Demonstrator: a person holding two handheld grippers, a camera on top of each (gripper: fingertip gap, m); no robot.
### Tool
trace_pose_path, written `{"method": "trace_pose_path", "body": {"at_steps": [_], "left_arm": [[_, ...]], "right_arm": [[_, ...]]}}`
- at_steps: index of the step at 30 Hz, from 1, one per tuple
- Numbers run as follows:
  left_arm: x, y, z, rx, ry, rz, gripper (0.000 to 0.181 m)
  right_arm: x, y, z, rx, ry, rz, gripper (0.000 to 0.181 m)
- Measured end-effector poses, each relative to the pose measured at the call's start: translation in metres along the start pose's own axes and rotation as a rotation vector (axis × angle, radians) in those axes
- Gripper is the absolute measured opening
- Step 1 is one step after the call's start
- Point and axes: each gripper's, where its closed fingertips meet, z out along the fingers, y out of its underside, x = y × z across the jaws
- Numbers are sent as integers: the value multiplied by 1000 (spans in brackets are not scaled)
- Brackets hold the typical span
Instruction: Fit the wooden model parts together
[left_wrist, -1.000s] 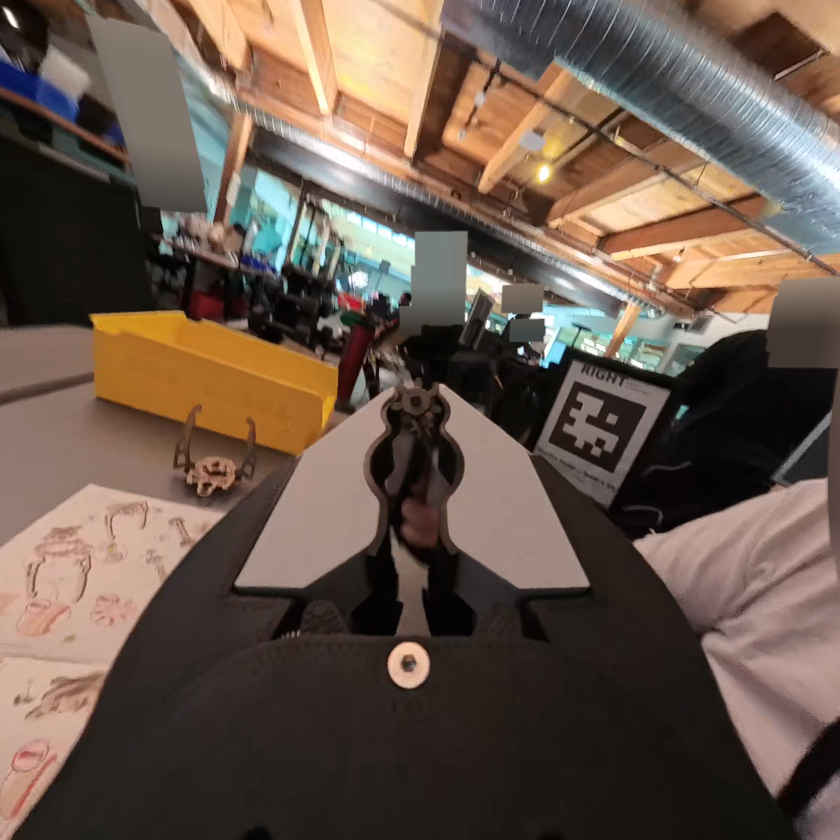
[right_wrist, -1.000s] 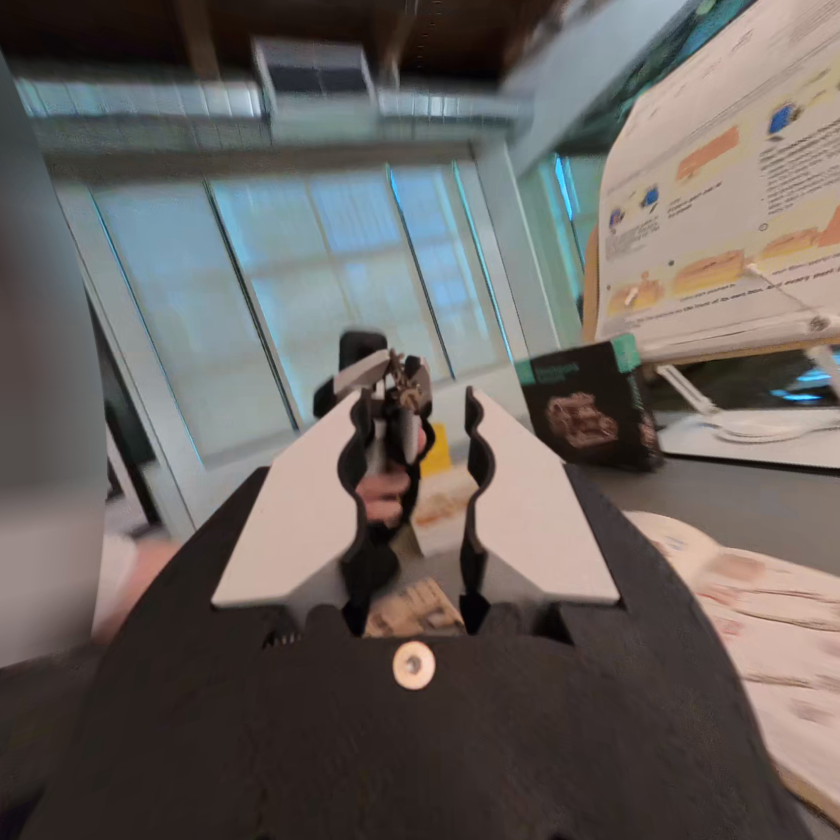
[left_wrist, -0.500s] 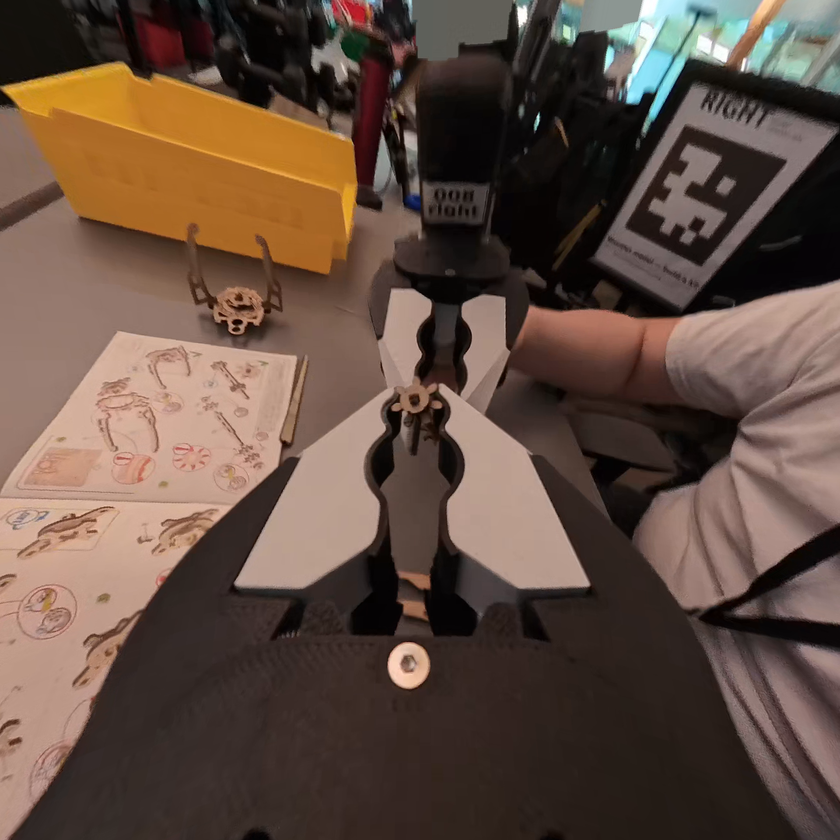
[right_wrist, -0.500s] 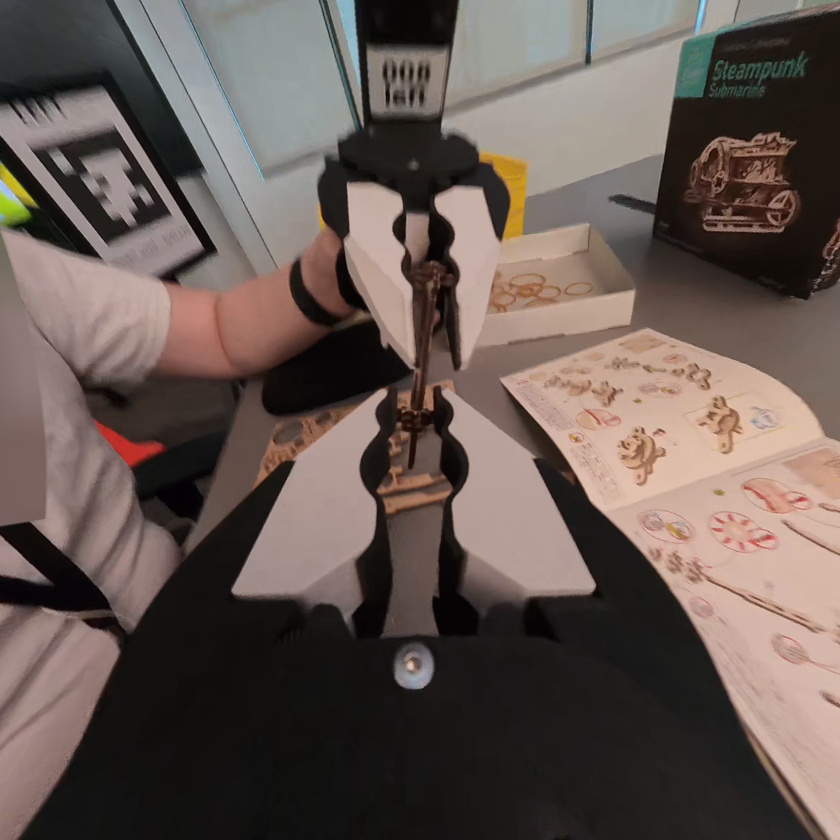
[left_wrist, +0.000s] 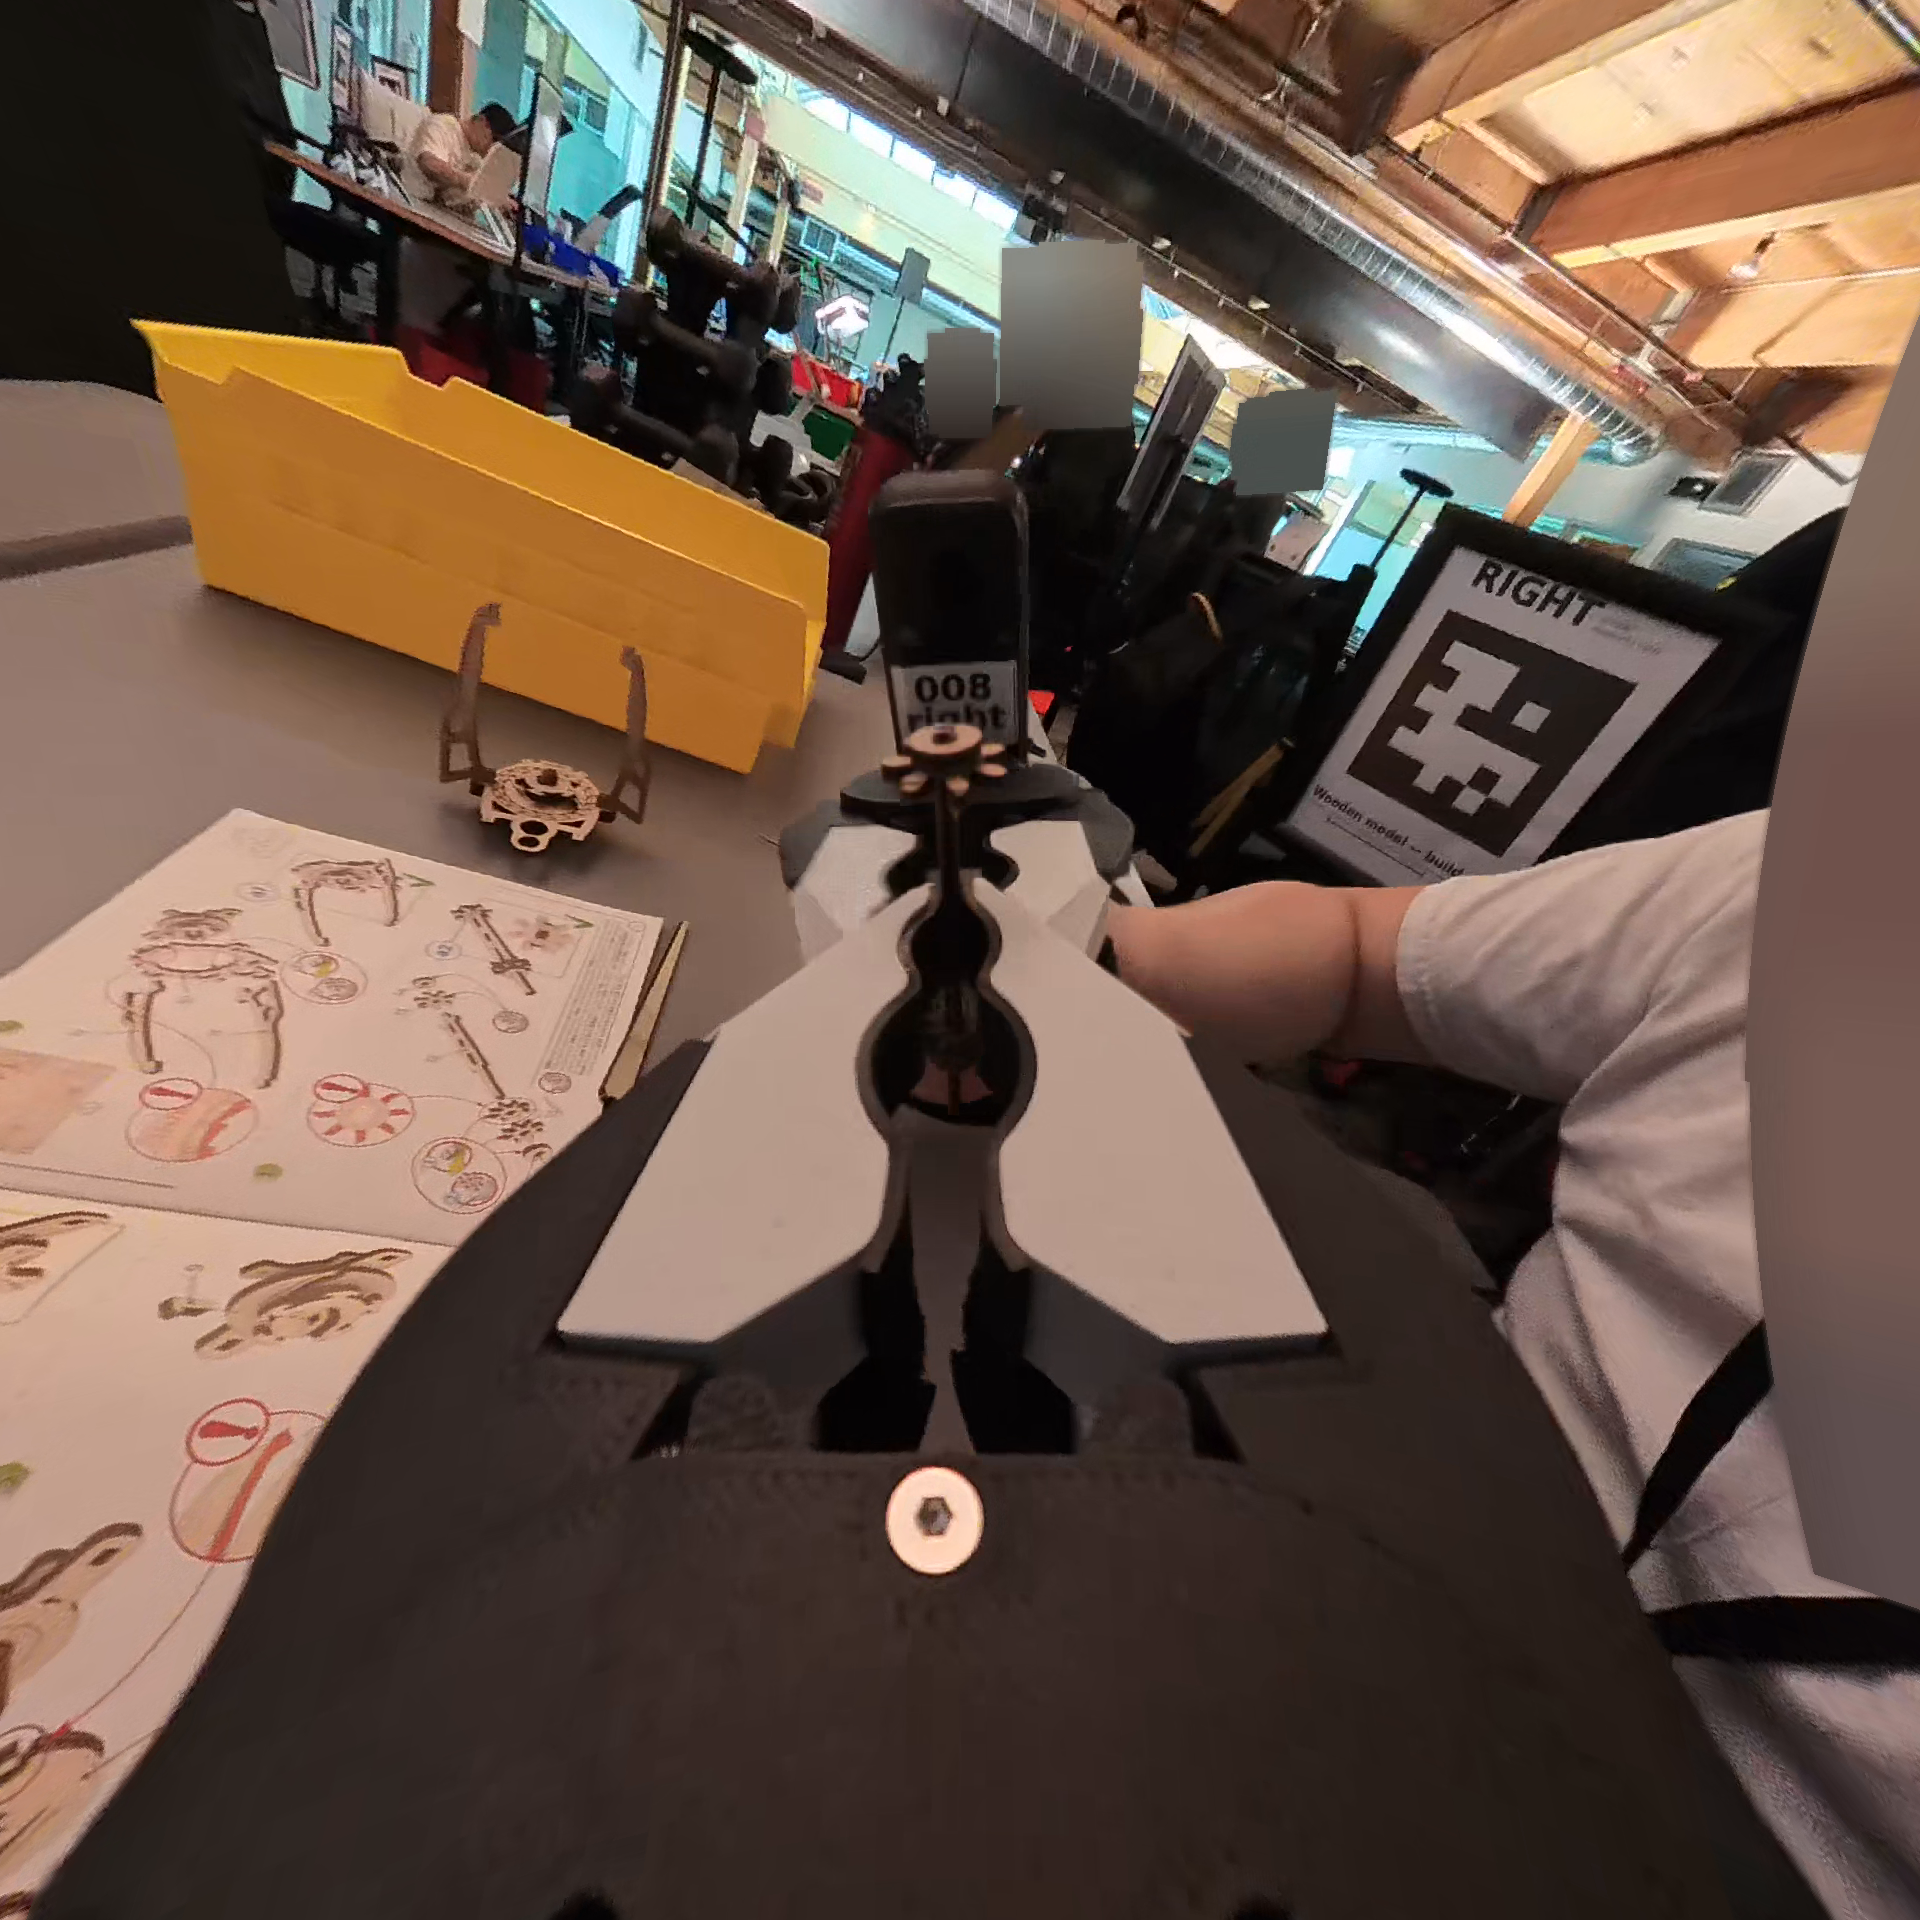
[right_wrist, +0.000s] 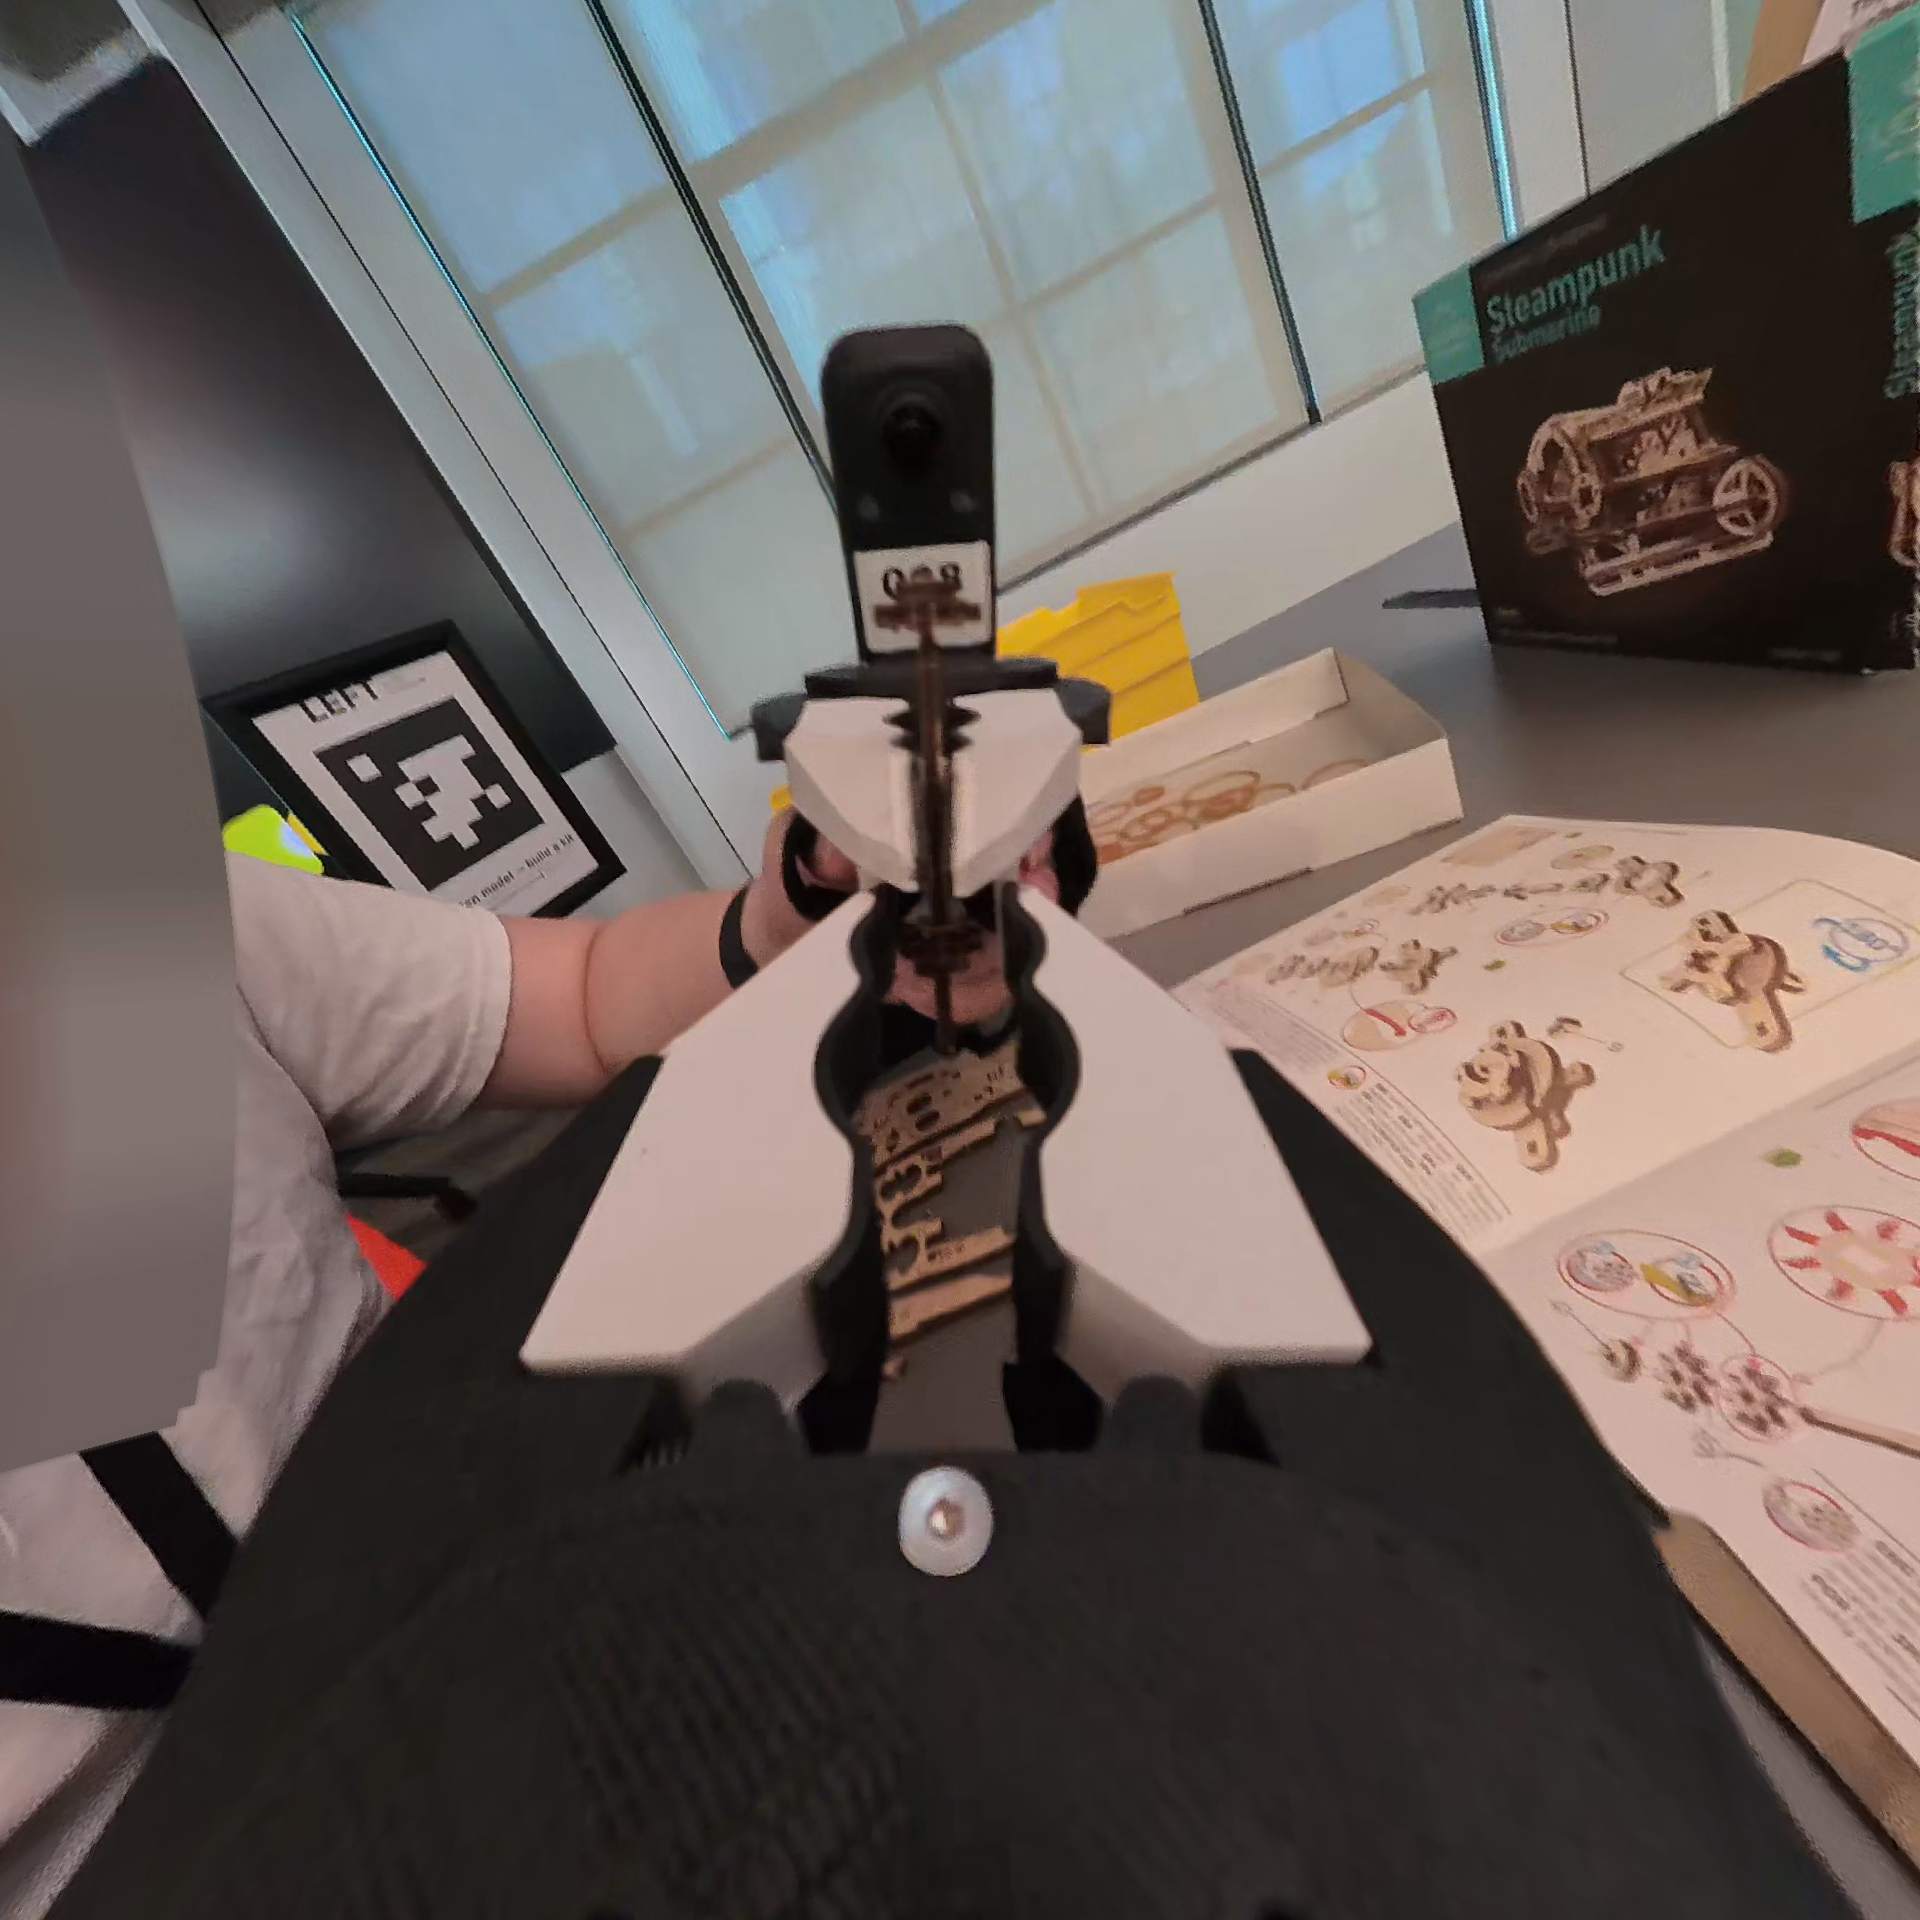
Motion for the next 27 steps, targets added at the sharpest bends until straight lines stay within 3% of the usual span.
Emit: {"method": "trace_pose_path", "body": {"at_steps": [2,6,11,16,19,23,27], "left_arm": [[0,2,0,-12,16,-20,0],[-4,3,-3,-19,31,-86,0],[-9,25,2,-141,-7,-58,0],[1,48,11,-262,52,-142,0],[12,49,15,-245,148,-288,0],[12,52,16,-255,153,-305,0],[16,55,18,-264,173,-348,0]], "right_arm": [[6,-5,-10,-24,40,-26,31],[6,-23,-29,-97,129,-281,28],[-19,-45,-32,-177,50,-556,26],[-9,-24,-32,-345,47,-891,27],[-9,-11,-33,-384,14,-897,26],[-3,-1,-40,-405,22,-863,18],[-5,-3,-41,-384,69,-963,7]]}}
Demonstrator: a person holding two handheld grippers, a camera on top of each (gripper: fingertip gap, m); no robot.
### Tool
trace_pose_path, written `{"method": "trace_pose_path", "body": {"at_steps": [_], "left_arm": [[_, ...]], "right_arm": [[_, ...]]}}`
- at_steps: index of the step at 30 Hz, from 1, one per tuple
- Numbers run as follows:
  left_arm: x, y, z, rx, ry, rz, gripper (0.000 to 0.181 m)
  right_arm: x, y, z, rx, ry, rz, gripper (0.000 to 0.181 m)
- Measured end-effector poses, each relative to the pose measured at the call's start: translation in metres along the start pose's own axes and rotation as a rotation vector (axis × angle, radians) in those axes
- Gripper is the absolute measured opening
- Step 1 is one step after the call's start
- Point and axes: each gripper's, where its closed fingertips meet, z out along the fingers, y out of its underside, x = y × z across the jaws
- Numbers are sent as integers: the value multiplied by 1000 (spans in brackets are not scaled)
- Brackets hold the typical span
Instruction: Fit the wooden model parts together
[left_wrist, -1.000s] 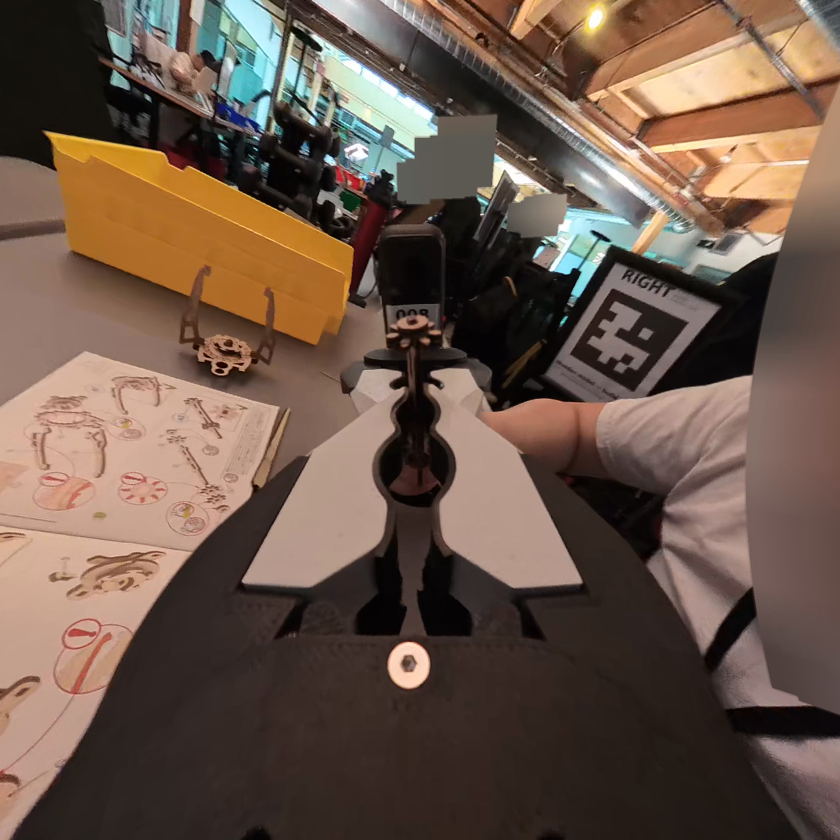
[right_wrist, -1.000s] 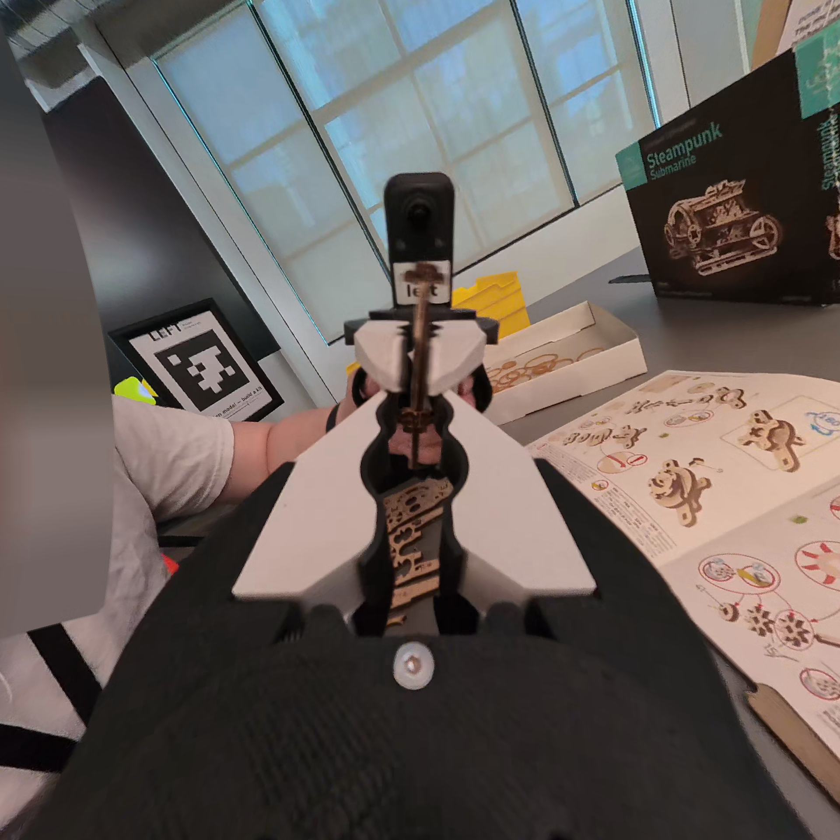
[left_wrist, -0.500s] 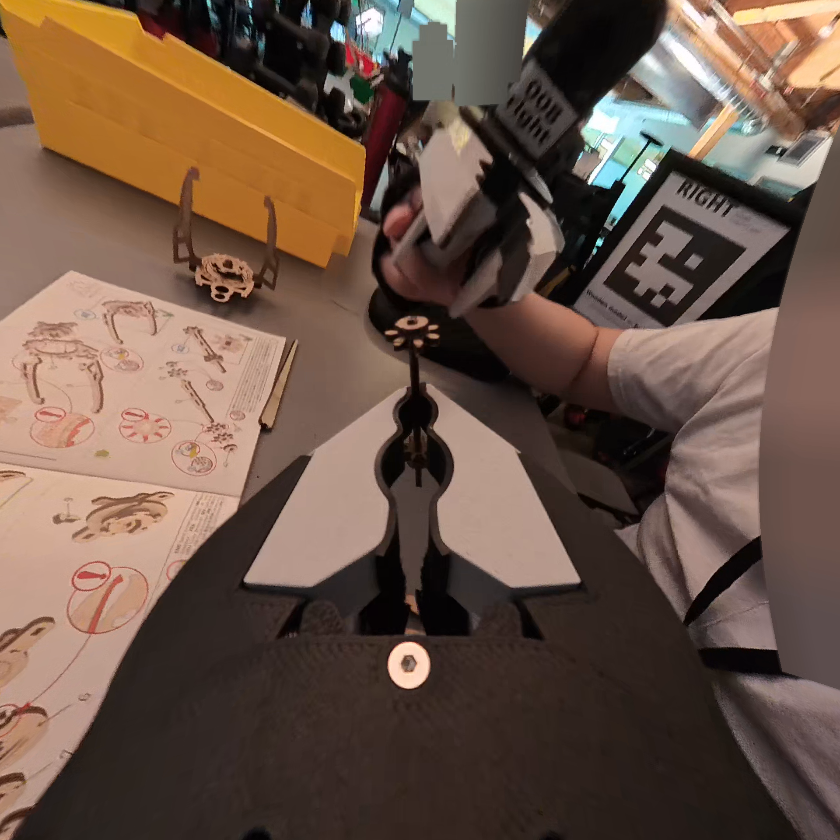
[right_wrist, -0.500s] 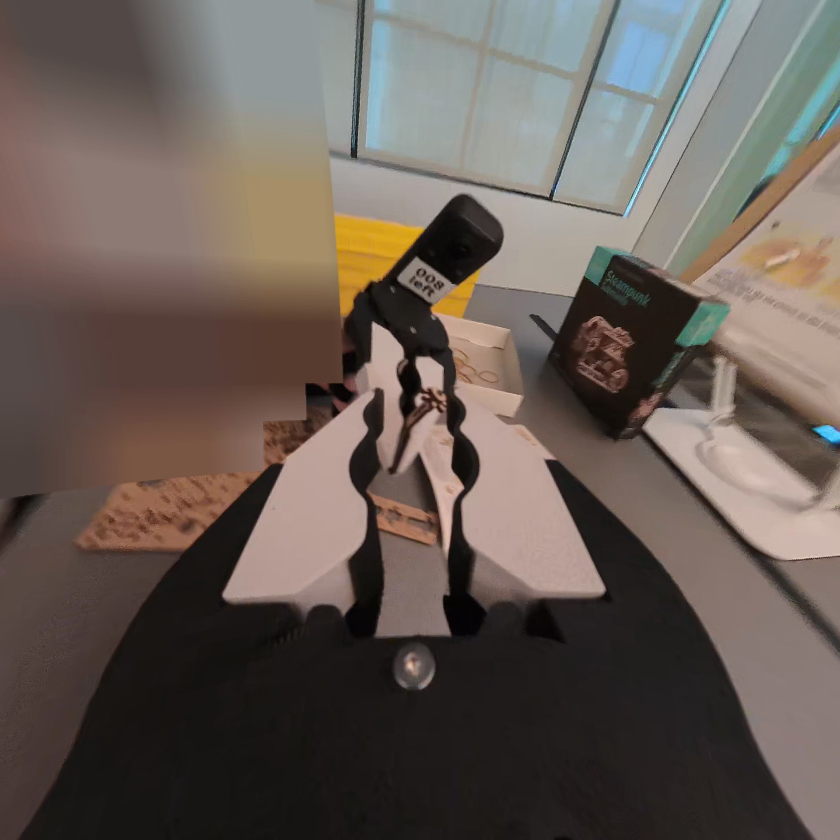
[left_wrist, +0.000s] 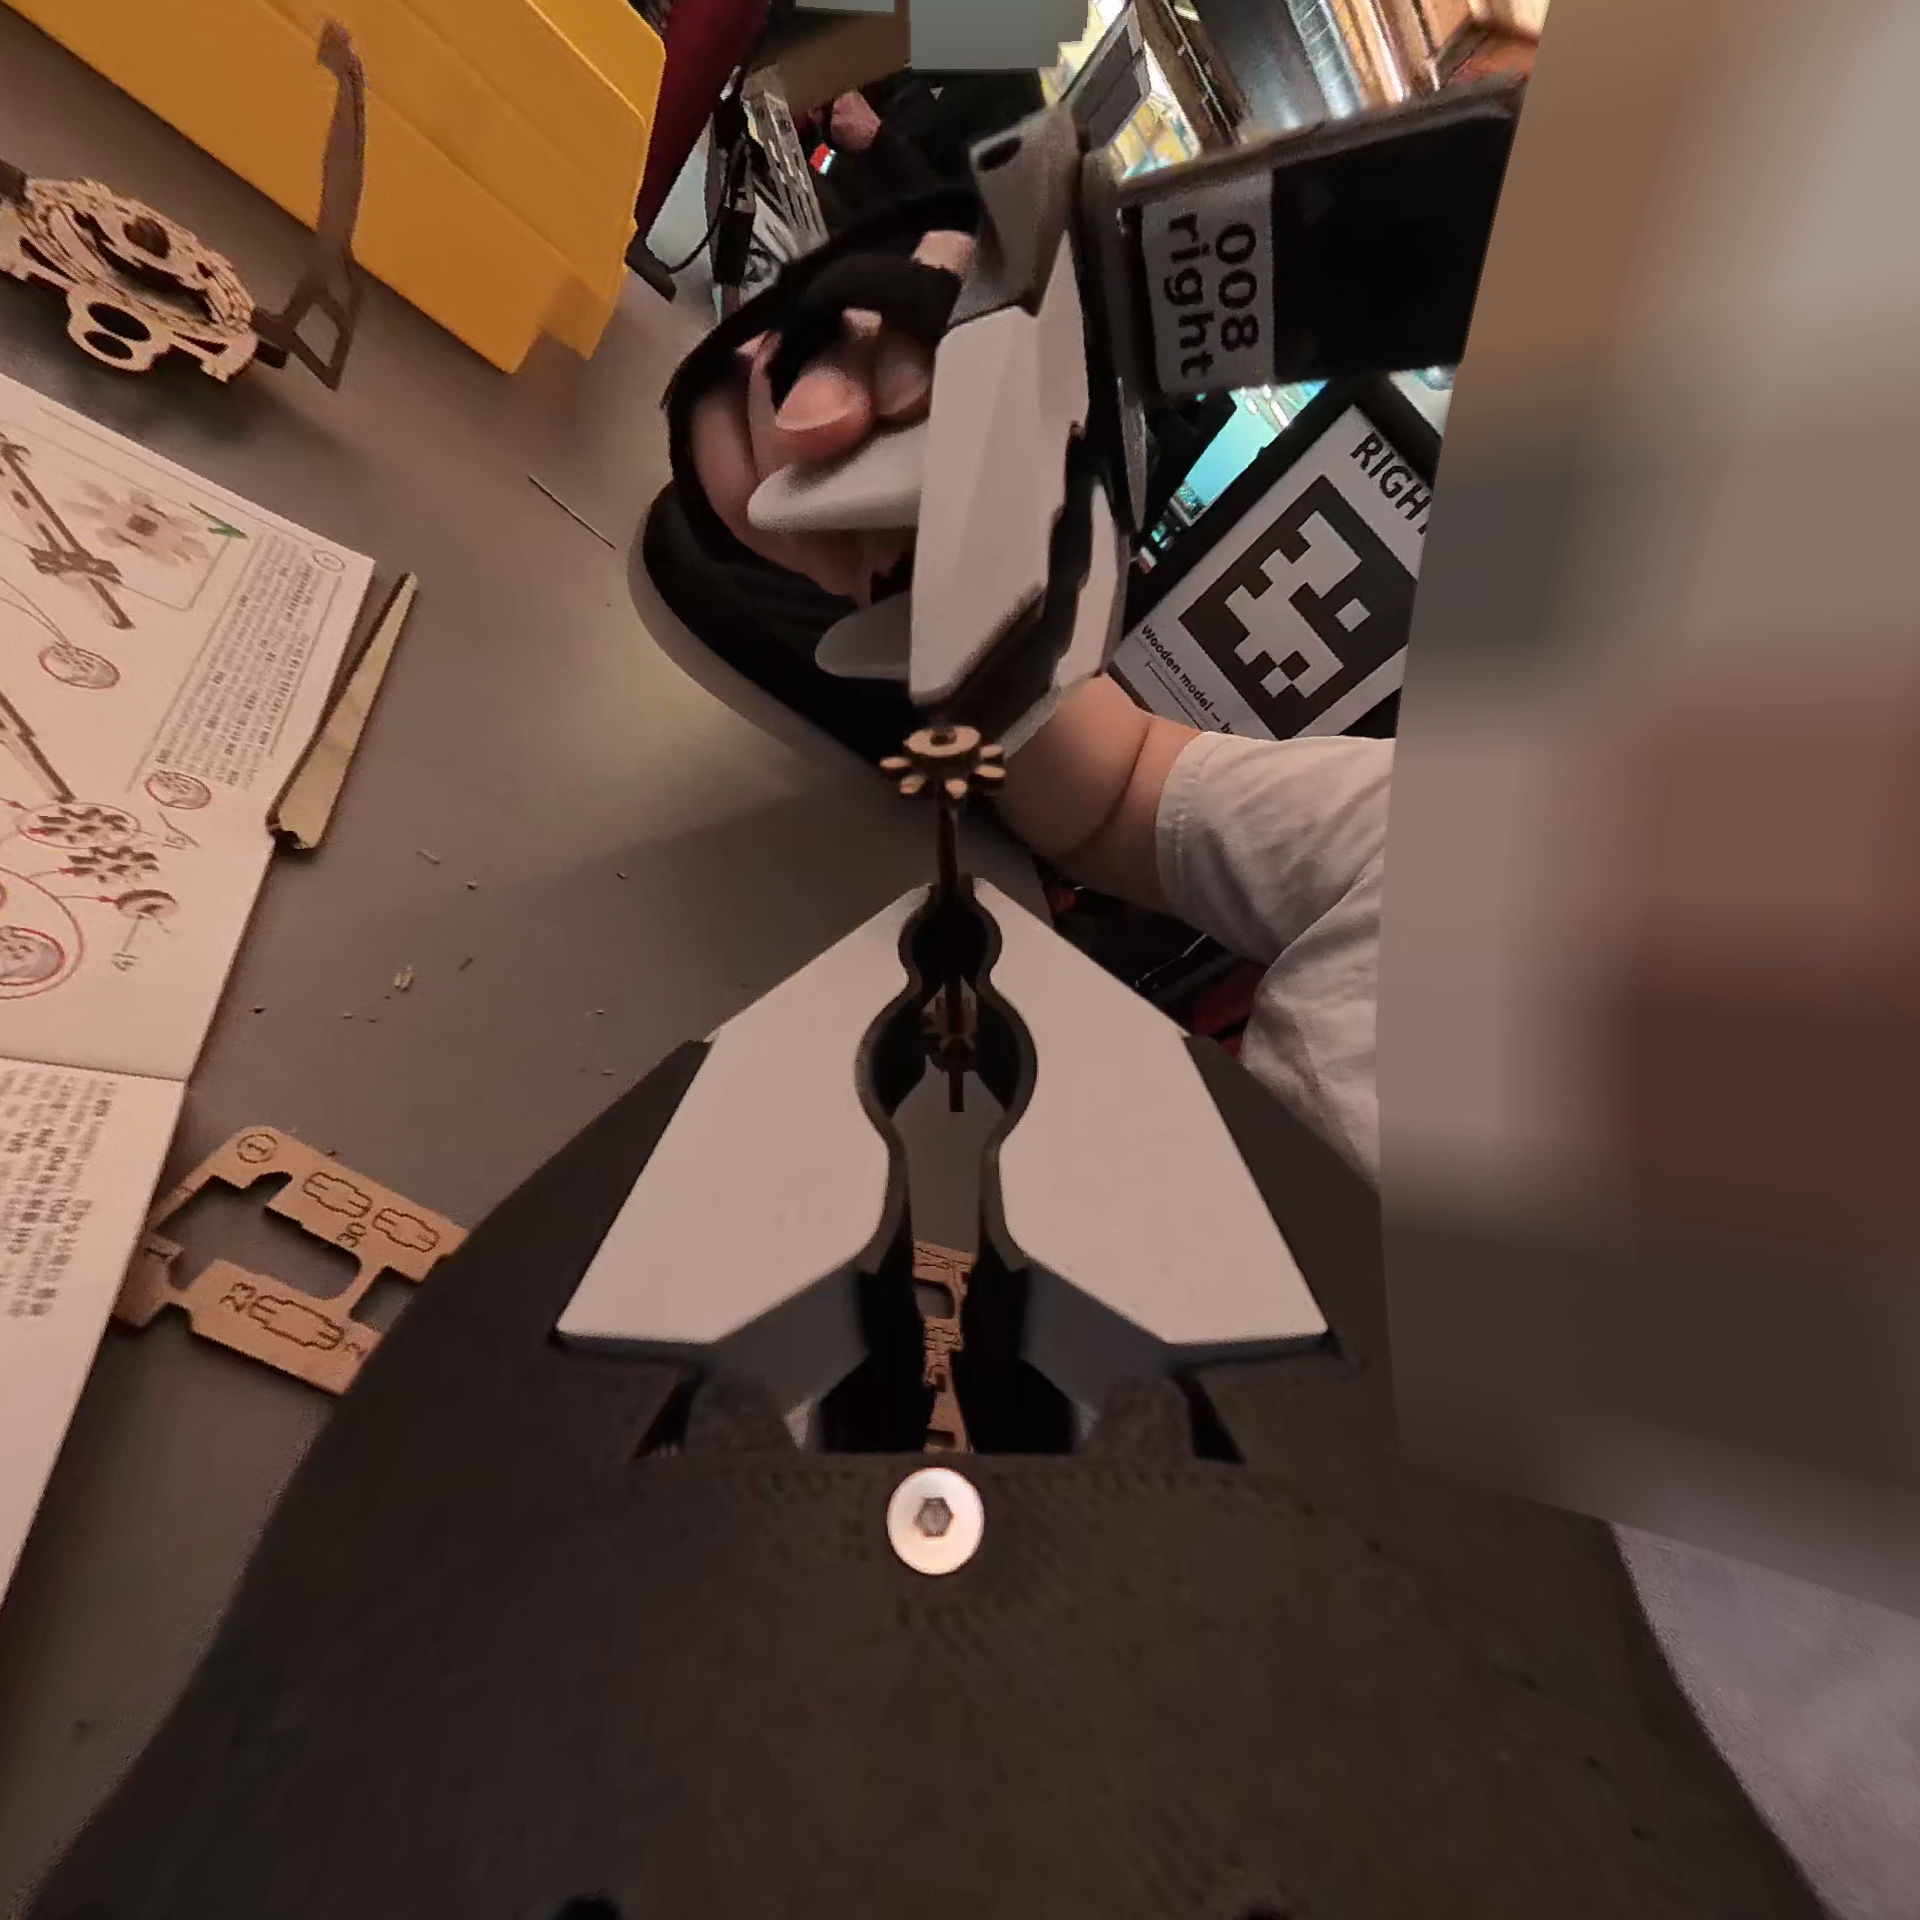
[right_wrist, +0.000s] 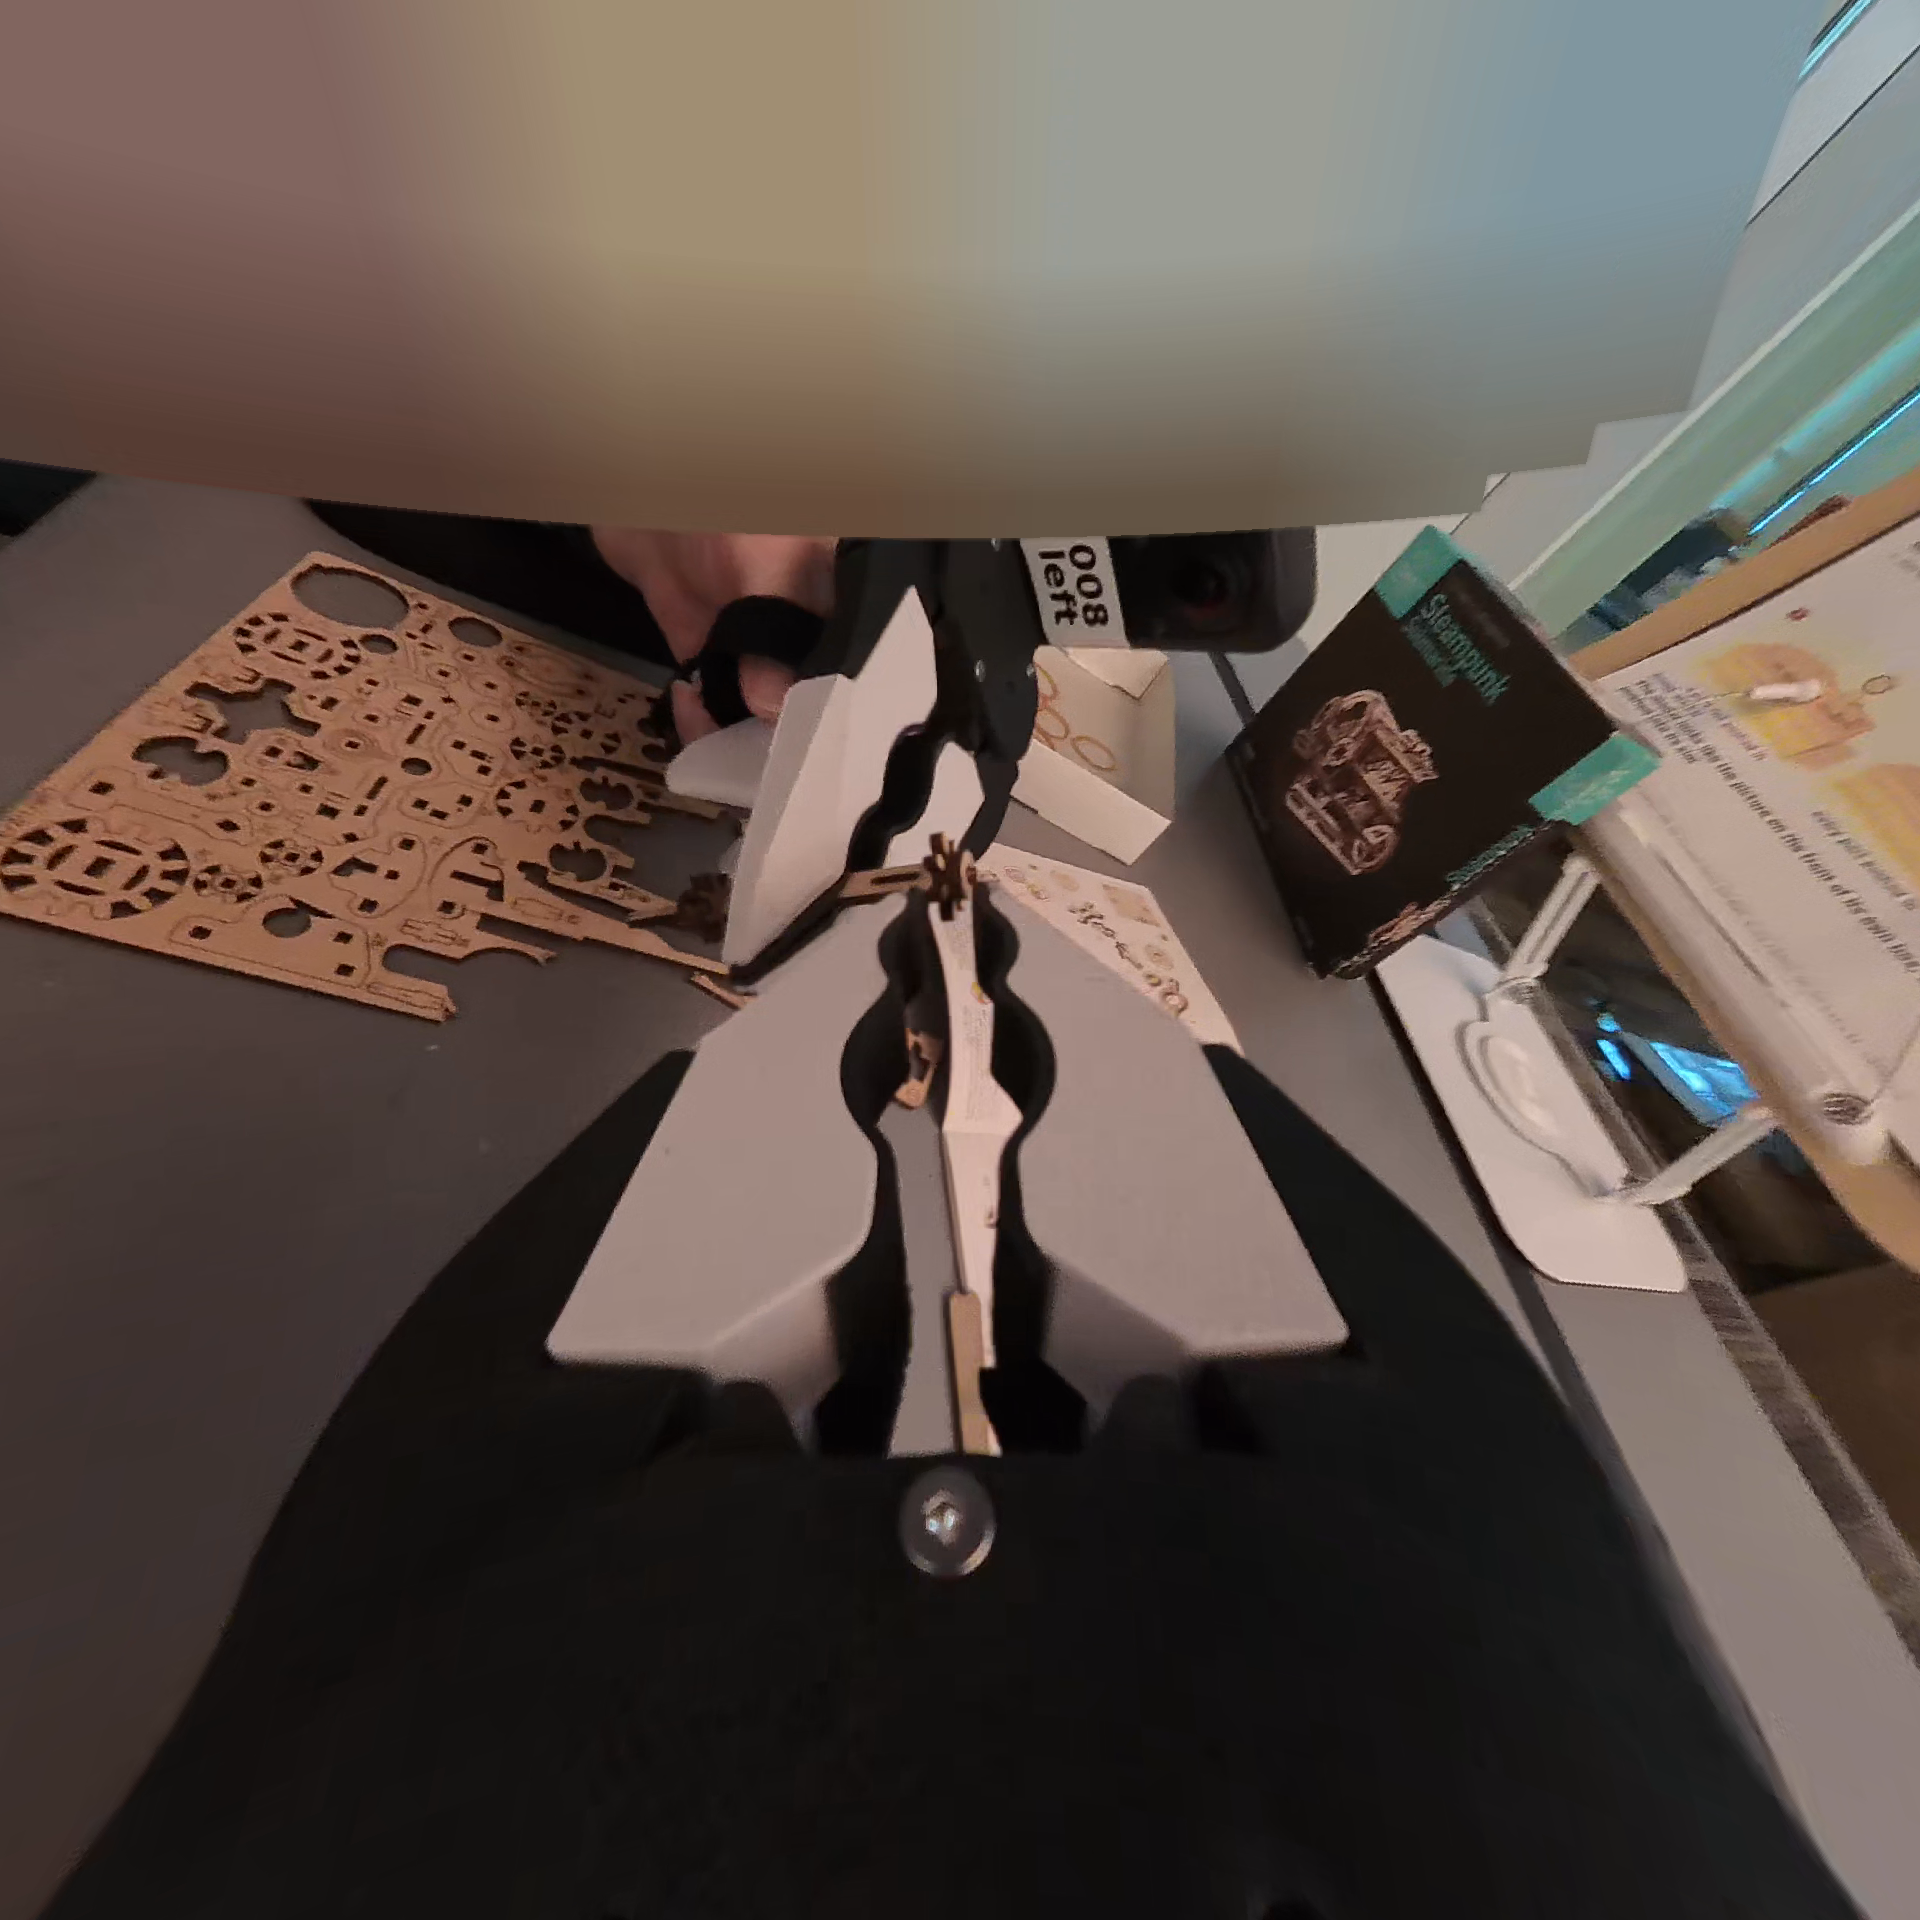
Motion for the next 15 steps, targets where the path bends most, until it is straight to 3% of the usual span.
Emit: {"method": "trace_pose_path", "body": {"at_steps": [7,10,13,15], "left_arm": [[3,5,4,-19,33,-39,0],[-1,0,2,2,-16,42,1],[-20,-12,-8,30,-197,225,45],[-20,-23,-20,56,-291,422,49]], "right_arm": [[-8,4,2,-31,-17,-8,9],[-4,2,-1,-20,9,-11,8],[1,-1,-7,18,24,27,4],[3,-4,-10,40,23,46,3]]}}
